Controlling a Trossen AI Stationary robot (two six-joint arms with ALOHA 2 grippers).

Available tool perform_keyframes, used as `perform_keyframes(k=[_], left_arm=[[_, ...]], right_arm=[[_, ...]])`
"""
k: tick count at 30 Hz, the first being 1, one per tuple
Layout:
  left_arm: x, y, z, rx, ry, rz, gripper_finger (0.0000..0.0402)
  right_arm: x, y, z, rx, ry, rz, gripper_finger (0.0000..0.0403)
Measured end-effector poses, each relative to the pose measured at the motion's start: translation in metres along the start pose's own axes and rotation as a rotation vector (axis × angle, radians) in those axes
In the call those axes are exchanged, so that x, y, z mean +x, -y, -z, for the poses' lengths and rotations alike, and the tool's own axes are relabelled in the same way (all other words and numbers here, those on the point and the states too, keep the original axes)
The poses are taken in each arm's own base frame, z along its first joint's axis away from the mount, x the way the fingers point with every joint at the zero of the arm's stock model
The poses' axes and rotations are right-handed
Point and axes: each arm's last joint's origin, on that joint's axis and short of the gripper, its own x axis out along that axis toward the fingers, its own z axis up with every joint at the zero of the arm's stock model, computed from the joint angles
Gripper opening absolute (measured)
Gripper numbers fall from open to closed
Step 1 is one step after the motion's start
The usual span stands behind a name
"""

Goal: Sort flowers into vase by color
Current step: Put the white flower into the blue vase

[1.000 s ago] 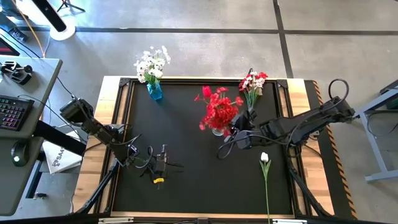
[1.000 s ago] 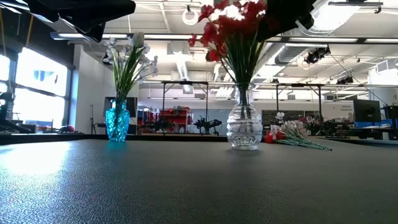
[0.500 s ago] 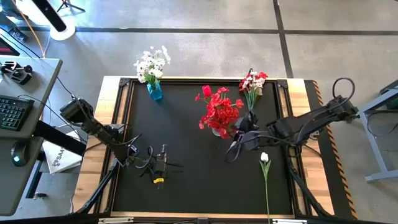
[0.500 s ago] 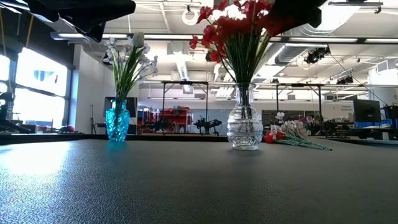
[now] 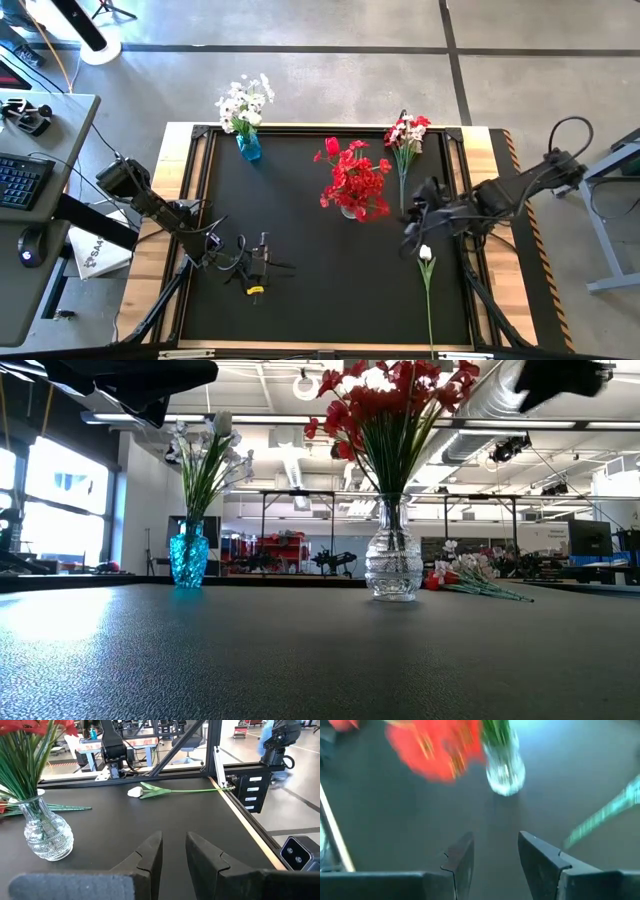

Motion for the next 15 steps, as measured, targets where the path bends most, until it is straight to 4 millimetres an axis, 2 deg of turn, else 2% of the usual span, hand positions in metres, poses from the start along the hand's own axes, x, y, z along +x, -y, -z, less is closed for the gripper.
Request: perform_keyframes(k=[4, 7, 11, 15], left_arm=[[0.000, 0.000, 0.000, 0.000, 0.000, 0.000, 0.0074], [0.000, 0.000, 0.000, 0.000, 0.000, 0.000, 0.0074], [0.000, 0.000, 0.000, 0.000, 0.000, 0.000, 0.0074], [0.000, 0.000, 0.000, 0.000, 0.000, 0.000, 0.0074]], right_arm=[[-0.009, 0.004, 0.018, 0.110, -0.138, 0.025, 0.0149], [-0.008, -0.004, 0.033, 0.157, -0.198, 0.046, 0.0149], [0.002, -0.027, 0.056, 0.106, -0.233, 0.075, 0.0149], [0.022, -0.048, 0.085, 0.090, -0.298, 0.178, 0.0149]])
